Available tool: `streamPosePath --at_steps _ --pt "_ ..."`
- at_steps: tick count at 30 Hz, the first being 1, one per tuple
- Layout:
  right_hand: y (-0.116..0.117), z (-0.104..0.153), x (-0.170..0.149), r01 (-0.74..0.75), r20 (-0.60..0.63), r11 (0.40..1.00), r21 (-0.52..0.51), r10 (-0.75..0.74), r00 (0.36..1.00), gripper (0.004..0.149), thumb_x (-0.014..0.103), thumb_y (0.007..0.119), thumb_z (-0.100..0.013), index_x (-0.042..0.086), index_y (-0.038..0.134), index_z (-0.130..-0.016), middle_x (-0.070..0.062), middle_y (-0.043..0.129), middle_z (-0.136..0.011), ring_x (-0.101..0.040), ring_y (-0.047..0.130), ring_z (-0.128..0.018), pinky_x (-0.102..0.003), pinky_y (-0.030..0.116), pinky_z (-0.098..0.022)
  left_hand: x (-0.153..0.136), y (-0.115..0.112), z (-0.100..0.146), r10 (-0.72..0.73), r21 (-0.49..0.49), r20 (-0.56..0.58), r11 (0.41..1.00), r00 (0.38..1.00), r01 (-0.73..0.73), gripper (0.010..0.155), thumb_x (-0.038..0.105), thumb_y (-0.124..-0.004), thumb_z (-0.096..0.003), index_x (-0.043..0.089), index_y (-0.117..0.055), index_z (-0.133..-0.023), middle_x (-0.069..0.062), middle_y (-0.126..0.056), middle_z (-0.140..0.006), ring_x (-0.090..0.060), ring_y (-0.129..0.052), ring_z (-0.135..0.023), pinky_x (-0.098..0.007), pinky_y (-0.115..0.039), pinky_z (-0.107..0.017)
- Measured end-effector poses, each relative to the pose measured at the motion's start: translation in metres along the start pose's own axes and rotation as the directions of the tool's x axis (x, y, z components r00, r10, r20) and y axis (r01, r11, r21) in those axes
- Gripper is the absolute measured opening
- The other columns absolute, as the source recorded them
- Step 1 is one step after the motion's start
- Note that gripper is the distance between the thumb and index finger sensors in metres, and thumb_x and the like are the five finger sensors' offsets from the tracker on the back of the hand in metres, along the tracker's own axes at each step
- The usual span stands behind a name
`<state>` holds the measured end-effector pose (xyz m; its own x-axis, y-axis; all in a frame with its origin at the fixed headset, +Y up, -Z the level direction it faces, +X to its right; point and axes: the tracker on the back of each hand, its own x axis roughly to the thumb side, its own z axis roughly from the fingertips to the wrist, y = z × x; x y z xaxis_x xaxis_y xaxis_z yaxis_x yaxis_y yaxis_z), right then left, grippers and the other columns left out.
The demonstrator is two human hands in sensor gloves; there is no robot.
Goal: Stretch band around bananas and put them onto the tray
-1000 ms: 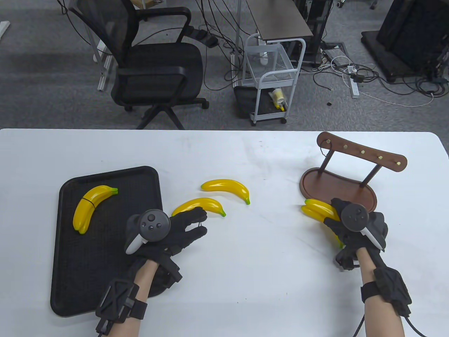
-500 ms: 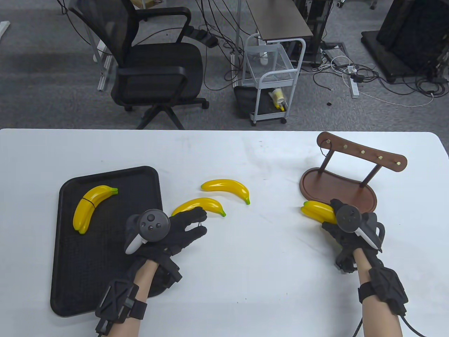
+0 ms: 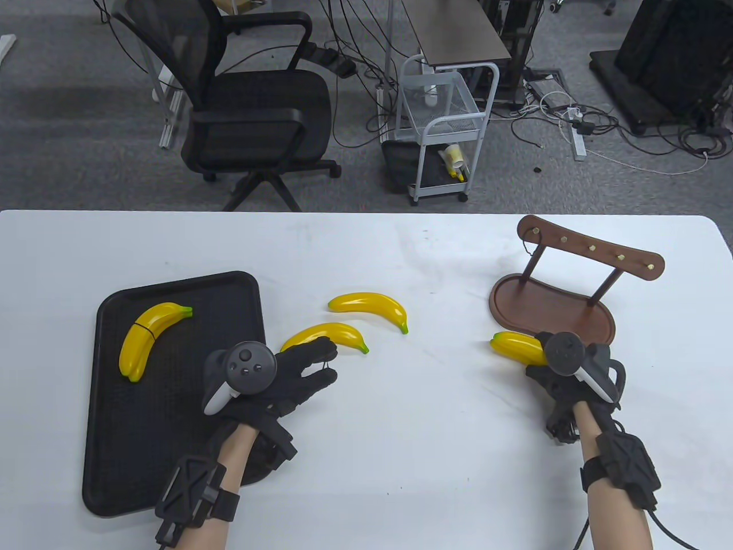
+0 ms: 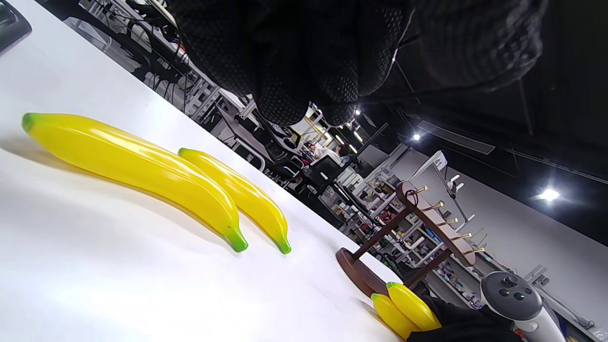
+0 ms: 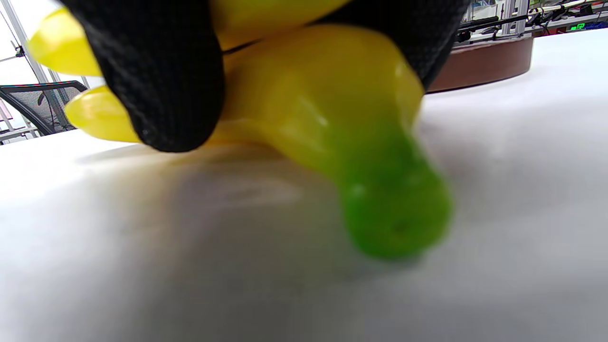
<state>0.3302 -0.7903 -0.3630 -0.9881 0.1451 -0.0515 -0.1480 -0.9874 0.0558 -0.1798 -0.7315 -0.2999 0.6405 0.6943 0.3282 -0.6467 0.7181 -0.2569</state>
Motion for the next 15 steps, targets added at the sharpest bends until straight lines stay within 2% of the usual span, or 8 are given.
streamPosePath --at_steps 15 --pt "-0.0027 -0.0016 -0.0035 0.032 0.003 0.999 -0.032 -0.032 0.999 0.068 0.035 0.096 -0.041 0.013 0.068 -0.099 -0.012 0.083 -0.096 -0.037 0.095 -0.075 -0.046 0.087 -0.054 0.0002 0.0005 0.0002 0.003 0.002 0.002 1.000 1.000 -0.003 0.067 0.058 -0.070 -0.0505 0.025 -0.061 -0.108 0.001 -0.077 -0.110 -0.026 -0.080 -0.103 -0.046 -0.065 -0.080"
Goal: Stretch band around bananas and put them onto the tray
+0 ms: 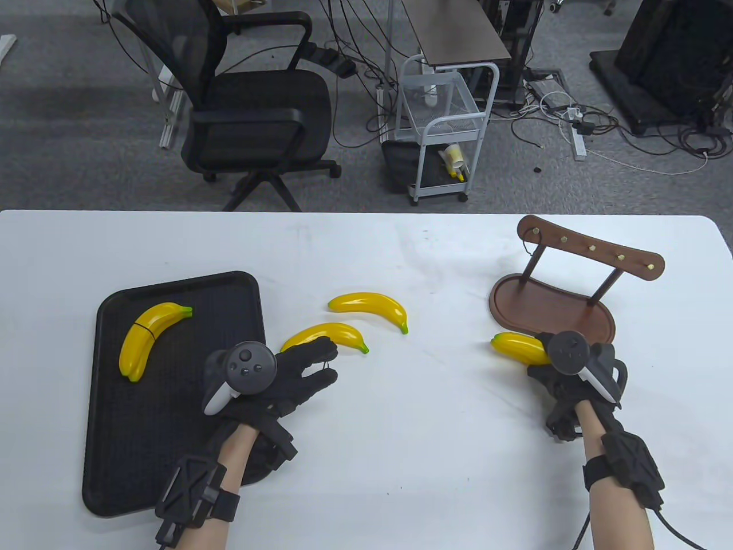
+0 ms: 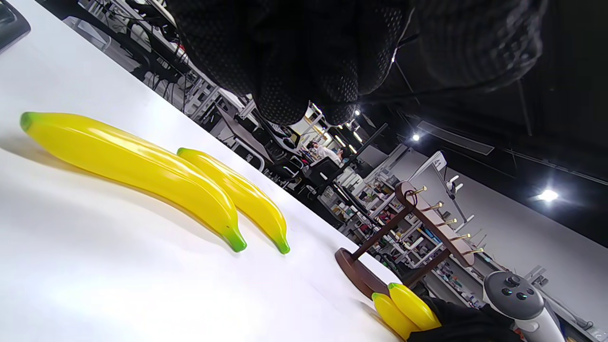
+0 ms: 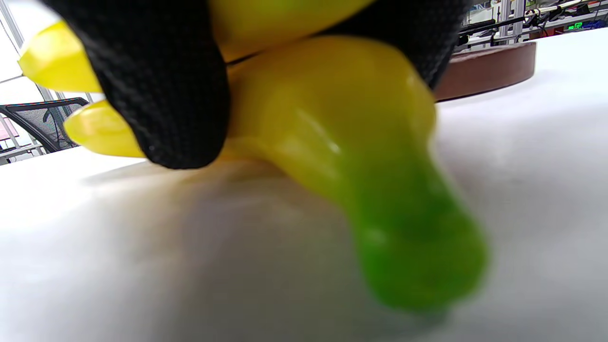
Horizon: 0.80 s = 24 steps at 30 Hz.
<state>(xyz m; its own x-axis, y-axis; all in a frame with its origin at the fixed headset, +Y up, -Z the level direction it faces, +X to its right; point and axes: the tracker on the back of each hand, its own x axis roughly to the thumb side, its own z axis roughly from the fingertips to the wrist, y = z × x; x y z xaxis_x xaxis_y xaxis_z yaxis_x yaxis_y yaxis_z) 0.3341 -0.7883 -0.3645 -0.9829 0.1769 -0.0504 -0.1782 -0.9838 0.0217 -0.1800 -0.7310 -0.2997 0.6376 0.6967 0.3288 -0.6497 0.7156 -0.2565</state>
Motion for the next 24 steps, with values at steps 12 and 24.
streamPosePath --at_steps 12,24 --pt "-0.021 0.003 0.023 -0.003 0.078 0.999 -0.036 0.006 0.997 0.068 0.036 0.096 -0.041 0.013 0.067 -0.099 -0.011 0.082 -0.097 -0.035 0.094 -0.077 -0.044 0.086 -0.055 0.000 0.000 0.000 -0.002 -0.004 -0.004 1.000 1.000 0.002 0.067 0.058 -0.070 -0.0505 0.024 -0.061 -0.108 0.000 -0.078 -0.109 -0.026 -0.081 -0.102 -0.047 -0.065 -0.080" --pt "-0.037 0.004 0.069 0.027 0.176 0.998 -0.061 -0.016 0.984 0.068 0.037 0.095 -0.042 0.014 0.067 -0.099 -0.010 0.081 -0.098 -0.034 0.093 -0.077 -0.044 0.085 -0.055 0.001 -0.003 0.000 -0.014 -0.016 -0.013 1.000 1.000 0.014 0.068 0.058 -0.070 -0.0506 0.023 -0.062 -0.108 -0.001 -0.079 -0.109 -0.027 -0.081 -0.102 -0.048 -0.065 -0.080"
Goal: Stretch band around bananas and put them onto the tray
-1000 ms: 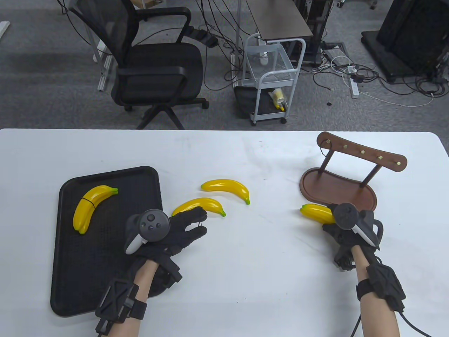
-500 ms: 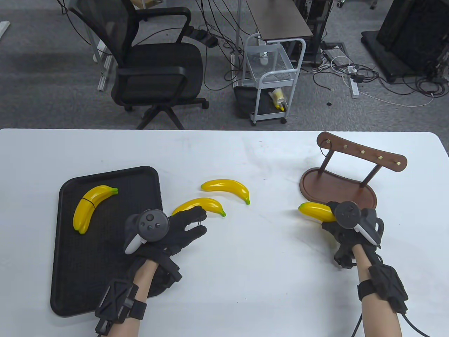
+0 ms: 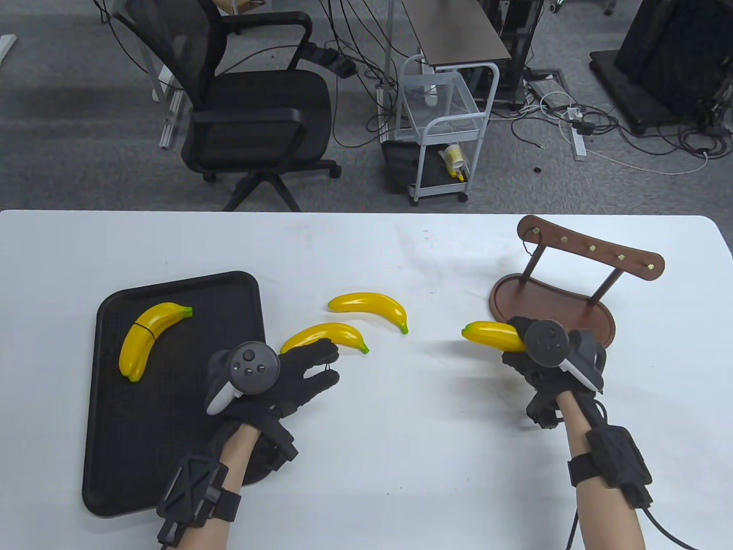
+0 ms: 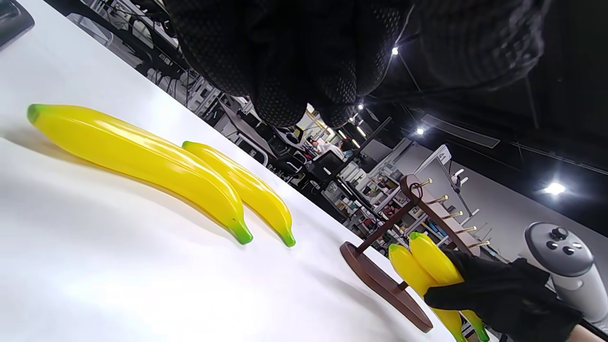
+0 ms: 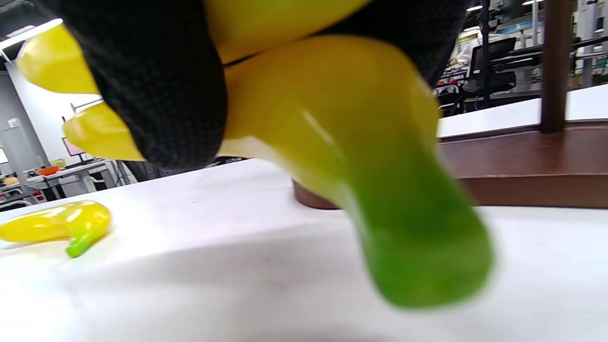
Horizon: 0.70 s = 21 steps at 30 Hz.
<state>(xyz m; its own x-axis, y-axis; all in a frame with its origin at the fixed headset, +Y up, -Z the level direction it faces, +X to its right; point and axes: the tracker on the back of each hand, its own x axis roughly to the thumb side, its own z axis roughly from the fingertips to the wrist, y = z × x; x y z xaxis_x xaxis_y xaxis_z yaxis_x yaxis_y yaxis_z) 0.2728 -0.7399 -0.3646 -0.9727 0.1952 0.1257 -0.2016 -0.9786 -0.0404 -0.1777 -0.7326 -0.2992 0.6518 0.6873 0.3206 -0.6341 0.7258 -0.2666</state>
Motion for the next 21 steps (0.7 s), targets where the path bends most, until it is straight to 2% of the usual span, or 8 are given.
streamPosePath --at_steps 21 --pt "-0.001 -0.004 0.092 0.060 0.201 0.998 -0.009 -0.057 0.978 0.068 0.037 0.095 -0.043 0.015 0.066 -0.100 -0.010 0.080 -0.099 -0.034 0.092 -0.078 -0.044 0.085 -0.055 0.000 -0.004 -0.001 0.047 -0.024 -0.012 0.999 0.999 -0.047 0.072 0.061 -0.069 -0.0516 0.020 -0.061 -0.110 -0.003 -0.079 -0.108 -0.030 -0.082 -0.101 -0.049 -0.065 -0.079"
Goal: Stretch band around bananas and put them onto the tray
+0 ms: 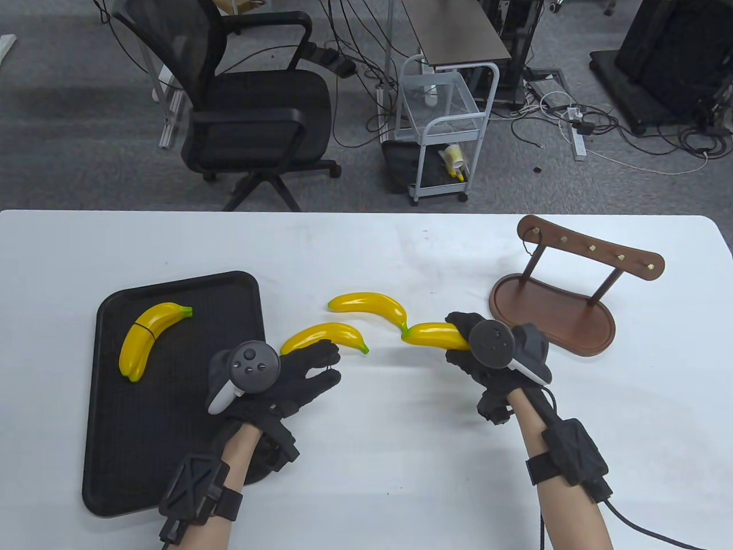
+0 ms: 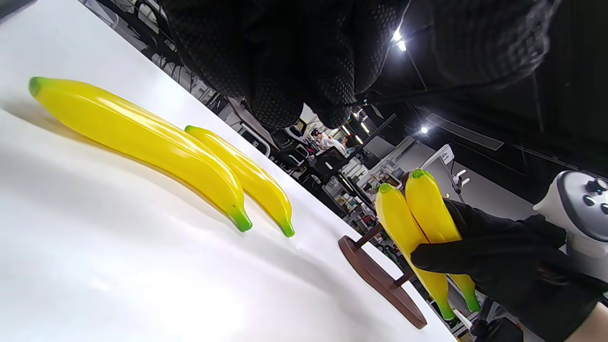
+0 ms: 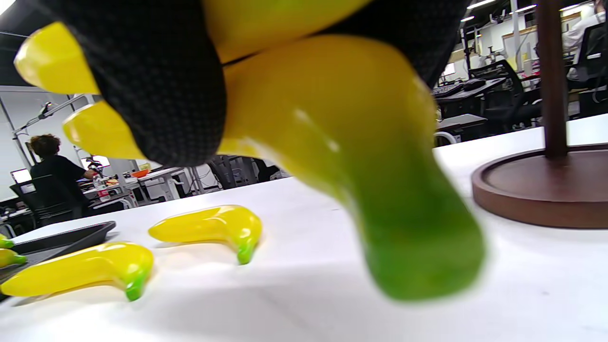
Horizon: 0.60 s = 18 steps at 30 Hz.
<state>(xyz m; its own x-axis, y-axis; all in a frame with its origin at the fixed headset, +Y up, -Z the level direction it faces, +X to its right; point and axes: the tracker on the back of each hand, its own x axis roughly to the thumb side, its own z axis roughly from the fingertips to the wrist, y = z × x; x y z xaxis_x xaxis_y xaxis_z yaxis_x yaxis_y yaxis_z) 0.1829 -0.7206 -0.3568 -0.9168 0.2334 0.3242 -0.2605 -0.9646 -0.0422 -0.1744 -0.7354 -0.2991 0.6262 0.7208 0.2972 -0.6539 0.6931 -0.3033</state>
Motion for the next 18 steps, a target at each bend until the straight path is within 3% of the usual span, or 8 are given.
streamPosePath --at_steps 9,18 --pt "0.007 -0.005 0.030 0.023 0.058 1.000 0.002 -0.023 0.998 0.068 0.037 0.095 -0.043 0.015 0.066 -0.100 -0.009 0.080 -0.099 -0.034 0.092 -0.078 -0.044 0.085 -0.055 -0.003 -0.004 -0.003 0.009 -0.016 -0.021 1.000 1.000 -0.009 0.071 0.062 -0.067 -0.0544 0.017 -0.063 -0.110 -0.005 -0.082 -0.106 -0.034 -0.085 -0.099 -0.052 -0.066 -0.078" --pt "0.016 -0.004 0.061 0.017 0.142 1.000 0.019 -0.019 0.990 0.069 0.037 0.094 -0.043 0.015 0.065 -0.101 -0.010 0.080 -0.099 -0.035 0.092 -0.077 -0.045 0.085 -0.054 -0.008 -0.009 -0.006 0.105 -0.045 -0.041 0.993 0.994 -0.107 0.073 0.064 -0.067 -0.0552 0.013 -0.066 -0.108 -0.008 -0.086 -0.102 -0.036 -0.089 -0.094 -0.054 -0.069 -0.074"
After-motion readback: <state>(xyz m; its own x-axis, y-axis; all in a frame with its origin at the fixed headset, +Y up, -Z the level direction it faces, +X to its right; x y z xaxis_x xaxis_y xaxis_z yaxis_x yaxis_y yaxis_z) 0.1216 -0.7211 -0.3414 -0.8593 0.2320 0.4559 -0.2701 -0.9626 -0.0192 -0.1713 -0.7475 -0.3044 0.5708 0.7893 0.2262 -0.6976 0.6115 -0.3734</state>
